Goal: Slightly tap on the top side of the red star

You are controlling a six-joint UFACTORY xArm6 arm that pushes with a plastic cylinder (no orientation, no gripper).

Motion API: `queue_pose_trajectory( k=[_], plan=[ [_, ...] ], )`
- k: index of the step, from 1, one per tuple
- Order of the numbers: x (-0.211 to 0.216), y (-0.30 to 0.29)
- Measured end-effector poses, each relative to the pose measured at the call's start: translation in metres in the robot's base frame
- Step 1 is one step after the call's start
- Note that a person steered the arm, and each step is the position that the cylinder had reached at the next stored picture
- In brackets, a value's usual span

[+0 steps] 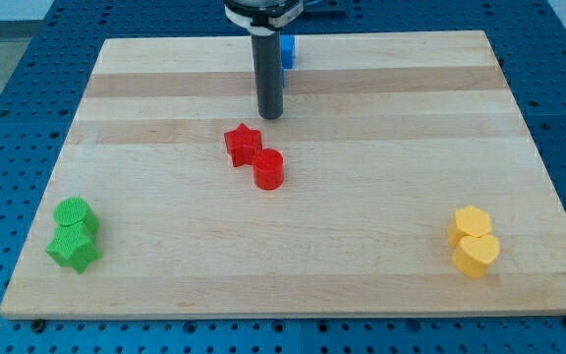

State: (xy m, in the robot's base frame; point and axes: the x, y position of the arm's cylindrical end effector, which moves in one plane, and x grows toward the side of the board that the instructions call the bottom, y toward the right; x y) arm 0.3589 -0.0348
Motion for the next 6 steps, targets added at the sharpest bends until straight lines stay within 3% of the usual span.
queue_pose_trajectory(
  k=[6],
  plan=[
    [0.037, -0.095]
  ],
)
